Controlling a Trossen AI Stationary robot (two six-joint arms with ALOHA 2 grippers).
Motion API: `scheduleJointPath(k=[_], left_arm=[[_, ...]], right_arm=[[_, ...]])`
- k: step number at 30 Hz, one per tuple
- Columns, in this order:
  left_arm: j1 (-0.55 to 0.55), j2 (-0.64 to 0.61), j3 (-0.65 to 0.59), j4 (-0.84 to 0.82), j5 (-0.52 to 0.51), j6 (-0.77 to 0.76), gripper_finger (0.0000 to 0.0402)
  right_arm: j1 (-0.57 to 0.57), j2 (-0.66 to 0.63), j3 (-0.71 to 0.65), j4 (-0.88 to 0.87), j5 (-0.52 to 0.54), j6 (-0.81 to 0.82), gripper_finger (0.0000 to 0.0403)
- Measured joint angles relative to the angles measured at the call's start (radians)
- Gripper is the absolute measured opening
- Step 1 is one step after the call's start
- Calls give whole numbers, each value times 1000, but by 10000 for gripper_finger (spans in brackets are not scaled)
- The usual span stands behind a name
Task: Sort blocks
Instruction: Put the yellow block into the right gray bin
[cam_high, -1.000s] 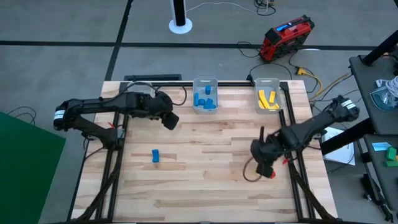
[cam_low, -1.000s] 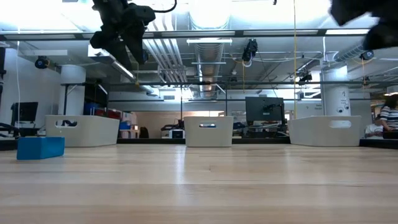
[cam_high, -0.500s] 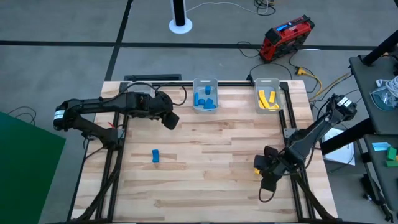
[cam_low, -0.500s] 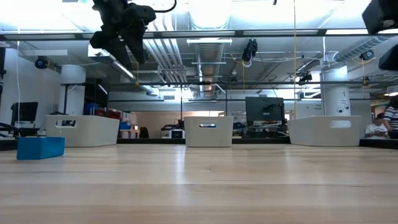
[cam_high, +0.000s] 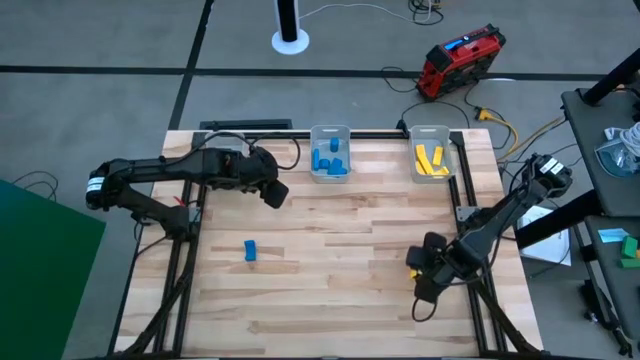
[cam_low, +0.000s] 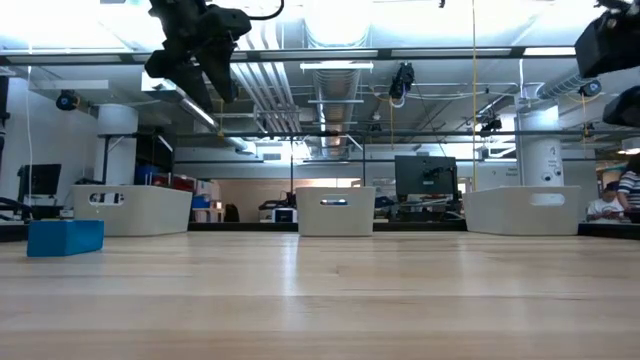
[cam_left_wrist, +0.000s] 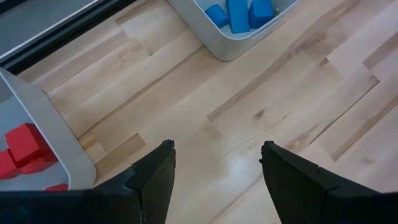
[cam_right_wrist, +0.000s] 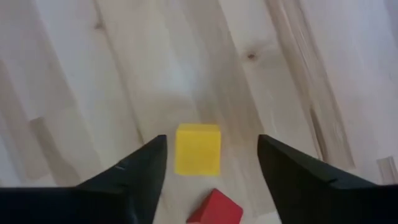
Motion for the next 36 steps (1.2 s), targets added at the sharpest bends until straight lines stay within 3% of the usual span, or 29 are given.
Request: scheduleJointPath(k=[9,21,29,36], left_arm=[[-1,0,-1,0,-1,0,213],[-1,0,-1,3,-1,0,213],[-1,0,-1,36,-2,0,213],[-1,0,-1,60,-2,0,213]], right_arm=[[-5,0,-47,45,-56,16,293],[-6,100,-92,149,-61,4,311],[-6,167,-92,199,-53,4,264],[-6,154,-94,209,-58,-3,147]])
